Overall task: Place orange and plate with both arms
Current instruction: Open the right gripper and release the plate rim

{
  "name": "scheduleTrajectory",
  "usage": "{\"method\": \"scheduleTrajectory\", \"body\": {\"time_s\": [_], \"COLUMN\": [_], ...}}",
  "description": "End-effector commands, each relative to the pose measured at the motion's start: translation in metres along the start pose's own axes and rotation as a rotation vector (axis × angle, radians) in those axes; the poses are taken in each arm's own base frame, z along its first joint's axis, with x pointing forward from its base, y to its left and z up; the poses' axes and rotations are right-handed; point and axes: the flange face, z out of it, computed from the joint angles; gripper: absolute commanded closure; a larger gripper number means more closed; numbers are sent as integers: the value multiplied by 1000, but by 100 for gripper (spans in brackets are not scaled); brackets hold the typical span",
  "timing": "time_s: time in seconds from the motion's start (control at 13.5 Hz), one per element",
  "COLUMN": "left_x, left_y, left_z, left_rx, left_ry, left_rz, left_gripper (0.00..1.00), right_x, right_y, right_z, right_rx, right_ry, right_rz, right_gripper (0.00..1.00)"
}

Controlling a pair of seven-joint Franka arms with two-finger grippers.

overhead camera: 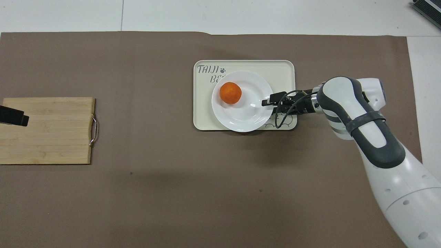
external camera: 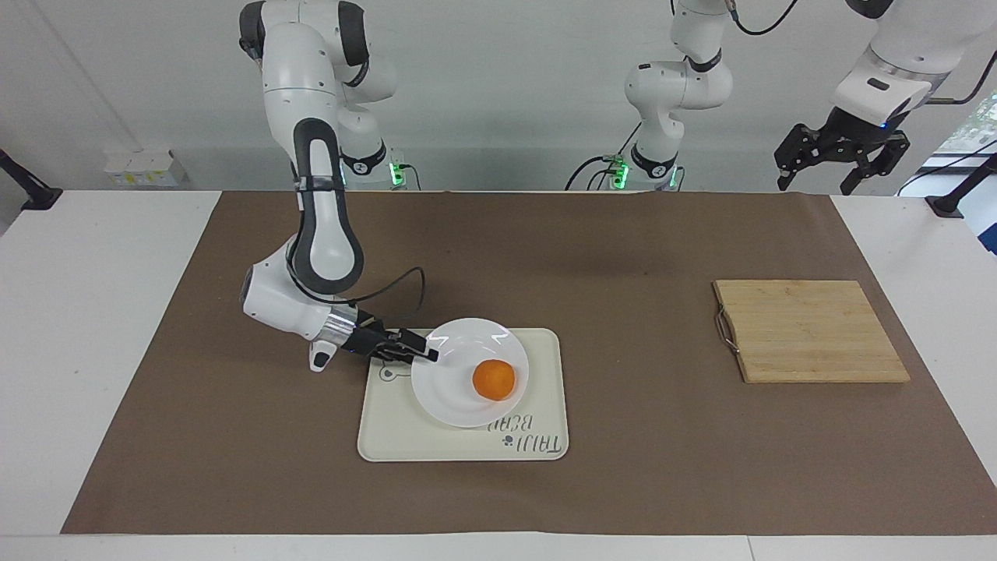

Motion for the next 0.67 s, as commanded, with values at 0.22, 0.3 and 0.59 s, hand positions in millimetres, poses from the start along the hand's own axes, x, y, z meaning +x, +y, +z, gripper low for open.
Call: {"method": "scheduleTrajectory", "body": {"time_s": [0.22,0.3,0.59], "left_x": [-3,-3,-3], "left_y": [-3,-3,-3], "left_z": [-7,-7,-7], "left_rx": [7,7,7], "left_ry": [4,4,4], "left_rz": [-2,-2,-2], "left_gripper": [0,0,0], "right_x": [-12,-19,-48], "right_y": [-61,-72,-85], "right_z": [-95,-116,-176], "right_rx": [-328,-410,-545], "right_ry": [65,77,57], "right_rz": [-101,-127,-93], "right_gripper": [0,0,0]}}
